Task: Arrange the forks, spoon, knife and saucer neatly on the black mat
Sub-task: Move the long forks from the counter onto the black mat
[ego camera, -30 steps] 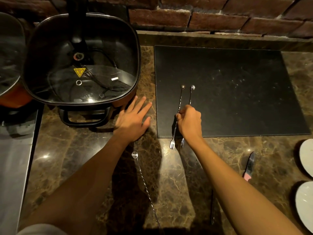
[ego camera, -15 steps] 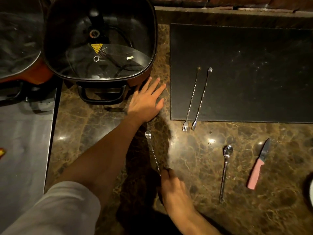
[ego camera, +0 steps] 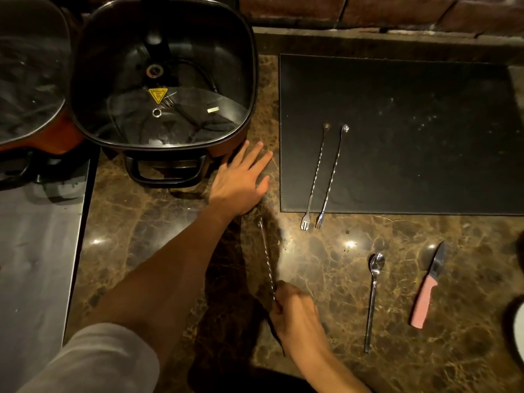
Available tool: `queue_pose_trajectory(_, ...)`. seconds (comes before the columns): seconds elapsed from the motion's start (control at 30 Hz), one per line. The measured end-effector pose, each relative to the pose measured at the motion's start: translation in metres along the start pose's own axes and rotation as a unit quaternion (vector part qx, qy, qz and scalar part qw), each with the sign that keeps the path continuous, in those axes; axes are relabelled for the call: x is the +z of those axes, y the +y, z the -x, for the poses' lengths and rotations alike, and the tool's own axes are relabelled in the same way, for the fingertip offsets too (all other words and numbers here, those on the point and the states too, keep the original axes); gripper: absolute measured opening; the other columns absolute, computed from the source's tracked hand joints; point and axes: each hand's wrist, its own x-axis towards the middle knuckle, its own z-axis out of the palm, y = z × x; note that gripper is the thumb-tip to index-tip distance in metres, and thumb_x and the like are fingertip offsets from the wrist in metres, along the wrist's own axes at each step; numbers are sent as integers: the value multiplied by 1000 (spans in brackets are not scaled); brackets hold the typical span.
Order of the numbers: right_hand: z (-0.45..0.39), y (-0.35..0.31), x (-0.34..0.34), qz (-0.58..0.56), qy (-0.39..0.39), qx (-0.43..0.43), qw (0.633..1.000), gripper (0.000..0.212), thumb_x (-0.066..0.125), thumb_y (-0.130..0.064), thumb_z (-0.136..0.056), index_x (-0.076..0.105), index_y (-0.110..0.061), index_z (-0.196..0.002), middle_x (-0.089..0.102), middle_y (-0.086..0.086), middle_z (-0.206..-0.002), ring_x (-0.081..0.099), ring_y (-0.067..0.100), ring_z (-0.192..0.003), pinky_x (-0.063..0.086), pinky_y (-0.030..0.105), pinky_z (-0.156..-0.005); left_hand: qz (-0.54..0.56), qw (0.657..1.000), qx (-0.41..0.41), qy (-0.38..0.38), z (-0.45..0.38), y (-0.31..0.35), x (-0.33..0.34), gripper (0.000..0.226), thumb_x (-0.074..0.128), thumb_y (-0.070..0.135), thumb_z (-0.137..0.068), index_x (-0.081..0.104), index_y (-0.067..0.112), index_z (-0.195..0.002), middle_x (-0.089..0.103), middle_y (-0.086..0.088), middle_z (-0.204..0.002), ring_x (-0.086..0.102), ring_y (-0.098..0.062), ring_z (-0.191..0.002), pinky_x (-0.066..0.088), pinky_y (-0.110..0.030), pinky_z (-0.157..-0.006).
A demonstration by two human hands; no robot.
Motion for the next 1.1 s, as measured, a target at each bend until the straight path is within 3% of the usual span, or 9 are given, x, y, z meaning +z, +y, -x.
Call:
queue_pose_trajectory(0.13, -33, -3, -30, -121, 95, 38, 987, 14, 48, -11, -85, 46, -16, -72, 47, -4, -71, 44, 10, -64, 34, 23, -53, -5, 1000, 1, 11, -1, -4, 7, 61, 31, 56, -97, 23, 41, -155, 12, 13, -169, 1, -10, -155, 31, -61, -110)
queue_pose_trajectory(0.27, -86, -10, -72, -65, 177, -20, 982, 5, 51, -10, -88, 55, -11, -85, 58, 5, -79, 54, 18, -73, 39, 32, -60, -8, 1000, -3, 12, 1, -7, 12, 61, 29, 56, -96, 20, 41, -155, 10, 15, -168, -2, -8, -154, 31, -61, -110)
queue_pose_trajectory(0.37, -127, -23, -99, -52, 202, -12, 978, 8, 51, -13, -89, 58, -10, -89, 60, 9, -86, 56, 26, -78, 35, 28, -63, -12, 1000, 2, 15, -1, -6, 11, 61, 27, 57, -96, 21, 41, -155, 11, 13, -169, -2, -9, -154, 32, -61, -110)
queue_pose_trajectory(0.5, -165, -45, -119, -30, 209, 23, 977, 8, 55, -8, -88, 63, -5, -91, 51, 6, -79, 62, 34, -84, 37, 26, -63, -13, 999, 14, 30, 0, -2, 6, 62, 30, 54, -96, 31, 35, -154, 19, 7, -168, 7, -14, -155, 37, -61, -105)
queue_pose_trajectory(0.6, -180, -53, -123, -17, 215, 30, 976, 6, 54, -6, -86, 59, -2, -87, 61, 20, -91, 63, 42, -89, 44, 33, -63, 4, 998, 27, 50, 2, -2, 5, 60, 36, 48, -95, 40, 30, -152, 27, 4, -166, 13, -16, -155, 42, -60, -100)
queue_pose_trajectory(0.7, -185, -56, -121, -10, 216, 29, 976, 10, 53, -8, -87, 59, -2, -93, 61, 23, -100, 62, 45, -92, 43, 34, -65, 11, 997, 34, 62, 3, -1, 5, 59, 39, 46, -94, 45, 27, -151, 31, 2, -165, 18, -18, -154, 44, -58, -97)
queue_pose_trajectory(0.97, -186, -52, -117, -1, 221, 30, 975, 13, 53, -8, -92, 59, -1, -100, 60, 22, -103, 62, 42, -93, 51, 43, -72, 5, 999, 29, 44, 5, 0, 0, 60, 35, 47, -96, 40, 29, -153, 26, 4, -166, 13, -17, -155, 42, -58, -100)
queue_pose_trajectory(1.1, -180, -45, -122, -50, 244, 12, 968, 13, 55, -13, -93, 61, -3, -97, 66, 18, -98, 63, 35, -91, 47, 34, -73, 8, 1000, 13, 15, 2, 0, -1, 62, 30, 51, -96, 31, 34, -155, 18, 9, -168, 5, -13, -156, 37, -59, -106)
